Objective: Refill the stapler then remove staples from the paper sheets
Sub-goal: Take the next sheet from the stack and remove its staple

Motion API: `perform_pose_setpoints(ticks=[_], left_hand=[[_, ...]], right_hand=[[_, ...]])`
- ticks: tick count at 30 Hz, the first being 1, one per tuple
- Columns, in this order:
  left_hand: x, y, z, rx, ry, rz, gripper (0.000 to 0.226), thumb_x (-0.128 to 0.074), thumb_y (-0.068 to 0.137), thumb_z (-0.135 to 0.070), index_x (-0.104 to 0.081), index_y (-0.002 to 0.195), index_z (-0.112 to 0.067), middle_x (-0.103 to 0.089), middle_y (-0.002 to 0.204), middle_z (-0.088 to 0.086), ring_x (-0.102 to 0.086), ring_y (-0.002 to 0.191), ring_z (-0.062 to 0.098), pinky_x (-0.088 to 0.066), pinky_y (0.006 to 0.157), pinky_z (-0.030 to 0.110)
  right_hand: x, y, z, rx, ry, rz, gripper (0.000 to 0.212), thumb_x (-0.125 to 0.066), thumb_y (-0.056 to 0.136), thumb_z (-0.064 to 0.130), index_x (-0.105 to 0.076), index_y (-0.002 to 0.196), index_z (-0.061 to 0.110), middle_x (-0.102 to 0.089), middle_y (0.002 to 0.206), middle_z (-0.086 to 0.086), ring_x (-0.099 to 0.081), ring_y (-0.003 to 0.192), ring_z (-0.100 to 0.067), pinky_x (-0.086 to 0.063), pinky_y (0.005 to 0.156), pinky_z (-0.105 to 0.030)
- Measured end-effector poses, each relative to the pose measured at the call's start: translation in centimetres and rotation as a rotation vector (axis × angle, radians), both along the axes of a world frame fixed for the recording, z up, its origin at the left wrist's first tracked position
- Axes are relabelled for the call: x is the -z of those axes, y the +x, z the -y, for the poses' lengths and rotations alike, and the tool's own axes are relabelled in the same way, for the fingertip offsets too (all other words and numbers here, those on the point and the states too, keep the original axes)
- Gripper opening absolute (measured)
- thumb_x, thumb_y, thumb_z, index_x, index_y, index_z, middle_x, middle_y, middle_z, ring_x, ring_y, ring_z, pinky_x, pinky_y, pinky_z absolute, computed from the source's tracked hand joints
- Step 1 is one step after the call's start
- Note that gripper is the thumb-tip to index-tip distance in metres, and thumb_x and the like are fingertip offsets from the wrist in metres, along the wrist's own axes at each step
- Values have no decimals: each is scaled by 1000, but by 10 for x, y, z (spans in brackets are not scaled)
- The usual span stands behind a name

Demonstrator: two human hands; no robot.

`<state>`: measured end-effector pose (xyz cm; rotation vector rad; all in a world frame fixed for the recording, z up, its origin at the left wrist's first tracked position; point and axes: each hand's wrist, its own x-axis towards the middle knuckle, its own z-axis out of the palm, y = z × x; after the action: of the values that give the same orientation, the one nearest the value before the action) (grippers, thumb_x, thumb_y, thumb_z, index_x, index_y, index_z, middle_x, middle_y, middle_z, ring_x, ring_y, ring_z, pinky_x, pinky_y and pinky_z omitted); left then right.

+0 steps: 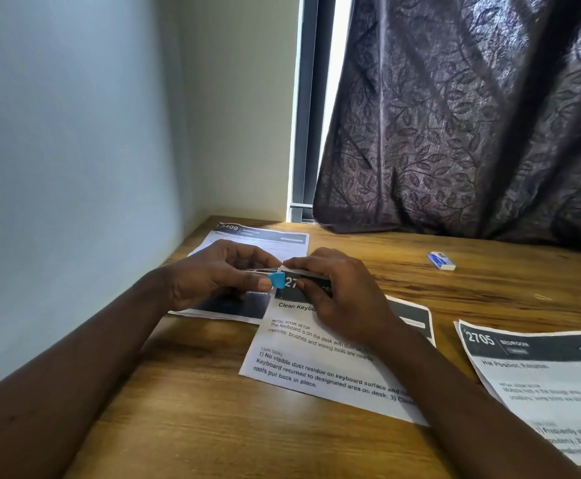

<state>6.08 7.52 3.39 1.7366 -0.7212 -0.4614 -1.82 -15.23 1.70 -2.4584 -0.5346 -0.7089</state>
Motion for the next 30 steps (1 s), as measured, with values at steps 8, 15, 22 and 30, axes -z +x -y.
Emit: perform_pose_setpoints(ticks=[8, 15, 22, 30], left_hand=[[2, 3, 1, -6, 53, 12, 68, -95, 53, -48, -76, 109, -14, -75, 115, 13, -66, 105, 26, -57, 73, 24], [0, 2, 4, 2, 100, 36, 79, -95, 49, -56, -74, 112, -15, -76, 114, 12, -67, 111, 32, -56, 84, 35], [-2, 1, 4, 15, 121, 58, 75, -94, 50, -57, -77, 110, -17, -76, 113, 11, -67, 106, 29, -55, 81, 35], [-1, 0, 5, -19, 95, 91, 59, -94, 56, -42, -78, 104, -11, -77, 104, 10, -67, 87, 18, -56, 68, 26]], right_hand=[[3, 0, -2, -41, 150, -98, 42, -71, 91, 11, -68, 129, 29, -72, 106, 8, -64, 97, -7, -55, 89, -32], [3, 0, -2, -17, 199, -125, 34, -73, 91, 12, -73, 120, 28, -75, 100, 12, -68, 91, -1, -59, 83, -24], [6, 2, -4, 27, 279, -98, 22, -75, 91, 18, -76, 111, 27, -76, 99, 10, -69, 90, -2, -59, 86, -31], [7, 4, -3, 63, 247, -63, 24, -76, 89, 17, -75, 110, 30, -75, 91, 12, -68, 88, -4, -58, 86, -37]])
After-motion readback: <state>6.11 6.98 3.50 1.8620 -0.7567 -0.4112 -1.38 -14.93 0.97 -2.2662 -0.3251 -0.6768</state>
